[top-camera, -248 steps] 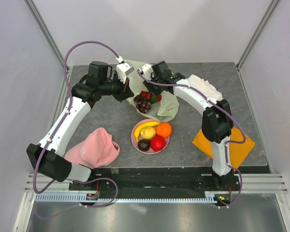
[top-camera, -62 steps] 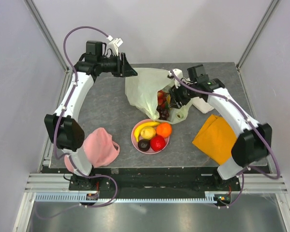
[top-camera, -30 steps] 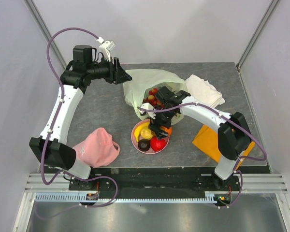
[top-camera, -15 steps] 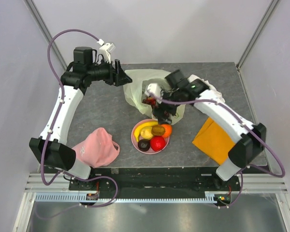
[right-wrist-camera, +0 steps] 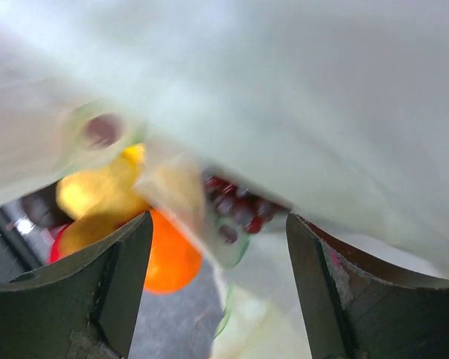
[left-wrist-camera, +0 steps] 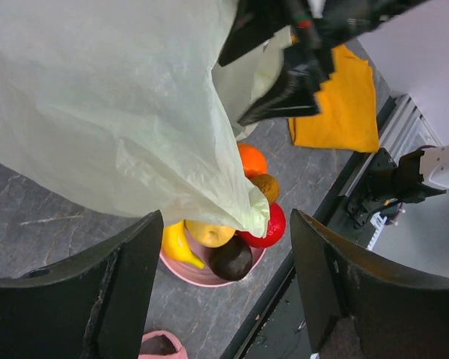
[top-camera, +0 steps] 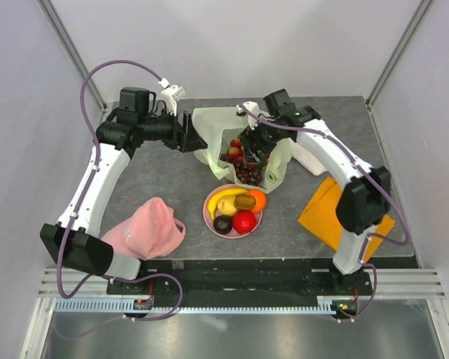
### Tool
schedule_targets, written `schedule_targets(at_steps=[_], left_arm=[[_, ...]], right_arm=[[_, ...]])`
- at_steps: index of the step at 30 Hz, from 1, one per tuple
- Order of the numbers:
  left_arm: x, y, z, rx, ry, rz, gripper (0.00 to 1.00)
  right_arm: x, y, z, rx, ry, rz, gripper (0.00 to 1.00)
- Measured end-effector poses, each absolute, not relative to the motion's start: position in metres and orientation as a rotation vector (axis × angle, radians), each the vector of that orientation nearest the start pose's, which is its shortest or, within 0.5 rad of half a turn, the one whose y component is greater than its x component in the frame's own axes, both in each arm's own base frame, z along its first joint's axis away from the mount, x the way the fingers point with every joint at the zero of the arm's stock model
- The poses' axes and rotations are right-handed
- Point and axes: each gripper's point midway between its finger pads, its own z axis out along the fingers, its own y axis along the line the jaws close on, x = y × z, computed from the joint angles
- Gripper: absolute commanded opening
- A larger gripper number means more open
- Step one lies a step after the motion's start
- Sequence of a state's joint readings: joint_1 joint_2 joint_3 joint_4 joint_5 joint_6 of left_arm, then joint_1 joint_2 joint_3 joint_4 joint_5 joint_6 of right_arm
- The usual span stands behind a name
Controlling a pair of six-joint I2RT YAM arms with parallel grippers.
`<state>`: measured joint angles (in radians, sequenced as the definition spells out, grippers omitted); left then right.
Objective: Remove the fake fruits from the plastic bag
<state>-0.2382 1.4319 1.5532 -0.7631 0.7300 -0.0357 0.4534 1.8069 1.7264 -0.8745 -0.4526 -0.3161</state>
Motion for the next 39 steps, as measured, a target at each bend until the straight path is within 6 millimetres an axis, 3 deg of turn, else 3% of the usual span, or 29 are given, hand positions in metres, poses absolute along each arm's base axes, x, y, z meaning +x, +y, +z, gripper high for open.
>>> schedule_targets(at_steps=[3,7,14,17,19,23,25,31,32,39], left_arm=[[0.322,-0.197,0.307,0.613,2.098,-0.936,0.75],[0.322,-0.196,0.307,0.611,2.099,-0.932,0.75],[0.322,-0.196,0.304,0.610,2.104,-0.934,0.75],[0.322,-0.196,0.304,0.610,2.105,-0.934,0.75],[0.322,-0.196,0.304,0.610,2.104,-0.934,0.75],[0.323,-0.197,0.303,0.610,2.105,-0.935,0.74],[0.324,-0.197,0.302,0.610,2.108,-0.935,0.74],[0.327,-0.198,0.296,0.607,2.121,-0.940,0.74],[0.328,-0.198,0.296,0.607,2.123,-0.941,0.74],[0.331,-0.200,0.288,0.603,2.144,-0.952,0.73]], right_arm=[[0.393,0.253,0.166,-1.070,2.300,0.554,0.85],[0.426,0.241,0.142,-1.027,2.332,0.385,0.87],[0.459,0.216,0.134,-0.987,2.291,0.189,0.92],[0.463,0.208,0.121,-1.013,2.281,0.126,0.91],[0.463,0.203,0.111,-1.035,2.290,0.092,0.85],[0.471,0.201,0.094,-1.056,2.296,0.074,0.53],[0.472,0.199,0.088,-1.056,2.308,0.097,0.45],[0.472,0.205,0.099,-1.036,2.282,0.206,0.11],[0.471,0.207,0.103,-1.036,2.273,0.224,0.00],[0.462,0.220,0.141,-1.020,2.215,0.324,0.00]])
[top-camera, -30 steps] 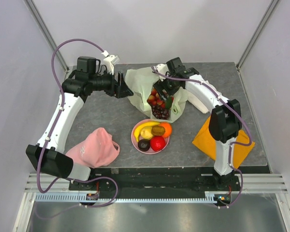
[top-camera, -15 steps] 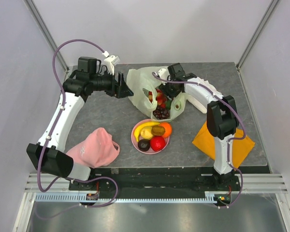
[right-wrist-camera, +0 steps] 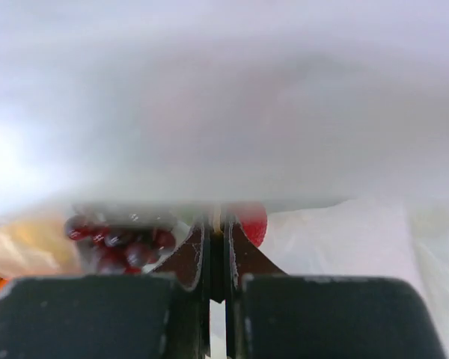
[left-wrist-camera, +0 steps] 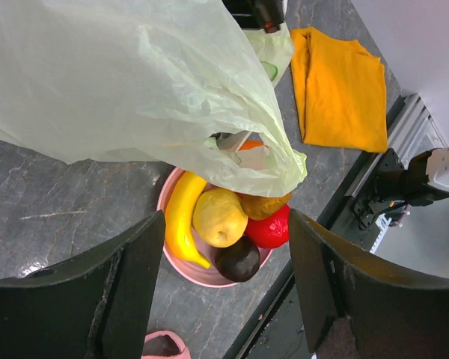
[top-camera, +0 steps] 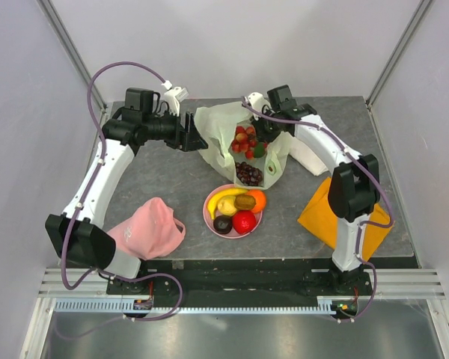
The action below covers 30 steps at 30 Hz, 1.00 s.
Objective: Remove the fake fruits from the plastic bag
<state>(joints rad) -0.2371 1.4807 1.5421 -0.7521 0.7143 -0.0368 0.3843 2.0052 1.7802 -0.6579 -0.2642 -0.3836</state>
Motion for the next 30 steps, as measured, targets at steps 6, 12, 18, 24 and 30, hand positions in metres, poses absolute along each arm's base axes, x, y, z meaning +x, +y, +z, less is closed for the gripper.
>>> schedule_targets(at_steps=[6,12,18,24,30], left_arm=[[0.334,-0.200,0.287,0.598,2.145,-0.954,0.73],[0.342,-0.202,0.289,0.592,2.143,-0.955,0.73],[0.350,-0.203,0.304,0.597,2.106,-0.939,0.73],[0.352,-0.203,0.307,0.596,2.098,-0.928,0.73],[0.357,-0.200,0.303,0.579,2.112,-0.898,0.73]], right_arm=[[0.450,0.225,0.209,-1.001,2.136,0.378,0.00],[0.406,0.210,0.271,-1.008,2.087,0.390,0.00],[0.339,0.179,0.294,-1.115,2.087,0.354,0.00],[0.284,0.159,0.296,-1.283,2.067,0.359,0.00],[0.251,0.180,0.308,-1.456,1.953,0.438,0.01]])
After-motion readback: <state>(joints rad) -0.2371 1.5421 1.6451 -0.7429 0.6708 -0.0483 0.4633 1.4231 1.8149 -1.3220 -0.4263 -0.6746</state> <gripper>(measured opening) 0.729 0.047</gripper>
